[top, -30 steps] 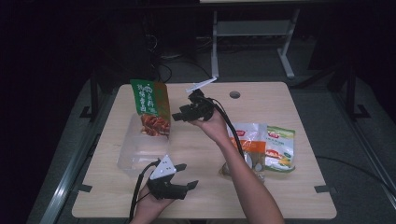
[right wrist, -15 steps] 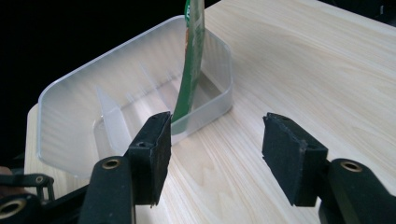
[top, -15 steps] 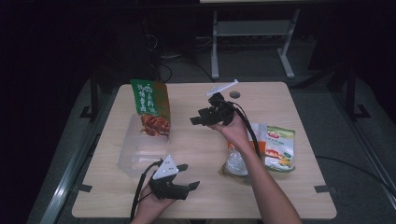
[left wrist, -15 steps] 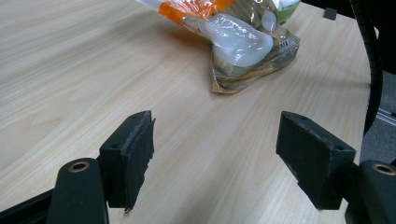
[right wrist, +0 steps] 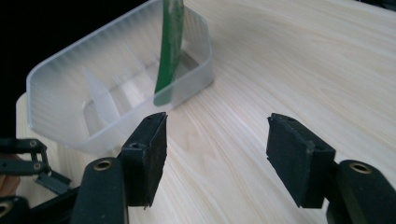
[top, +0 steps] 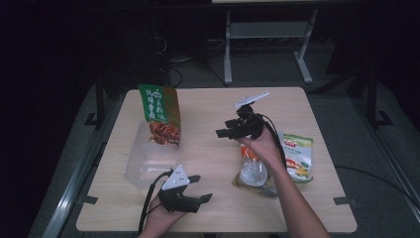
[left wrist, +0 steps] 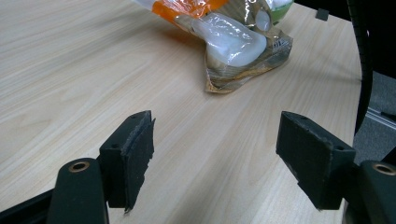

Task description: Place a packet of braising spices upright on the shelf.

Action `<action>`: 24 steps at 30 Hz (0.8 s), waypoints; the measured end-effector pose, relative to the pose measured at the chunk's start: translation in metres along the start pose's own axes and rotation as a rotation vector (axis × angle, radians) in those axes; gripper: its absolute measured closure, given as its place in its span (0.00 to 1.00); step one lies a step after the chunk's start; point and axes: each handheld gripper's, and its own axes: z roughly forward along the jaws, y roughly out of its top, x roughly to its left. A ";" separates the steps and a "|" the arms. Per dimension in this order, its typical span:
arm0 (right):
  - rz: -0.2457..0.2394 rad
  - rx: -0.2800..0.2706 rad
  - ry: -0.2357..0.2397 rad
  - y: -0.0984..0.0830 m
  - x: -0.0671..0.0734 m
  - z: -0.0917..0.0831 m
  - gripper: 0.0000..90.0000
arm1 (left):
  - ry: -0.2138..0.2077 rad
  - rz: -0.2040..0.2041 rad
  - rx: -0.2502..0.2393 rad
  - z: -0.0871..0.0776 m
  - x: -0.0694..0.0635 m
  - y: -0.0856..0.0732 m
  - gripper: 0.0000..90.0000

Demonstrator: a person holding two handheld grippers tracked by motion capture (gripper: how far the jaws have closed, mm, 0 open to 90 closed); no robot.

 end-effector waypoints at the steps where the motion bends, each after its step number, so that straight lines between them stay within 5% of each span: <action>1: 0.001 -0.003 -0.003 -0.002 -0.001 -0.002 0.41 | 0.000 0.000 -0.002 0.000 0.000 0.000 0.30; 24: 0.082 0.051 -0.095 -0.053 -0.021 -0.055 0.40 | 0.000 0.002 0.004 0.003 -0.002 0.000 0.30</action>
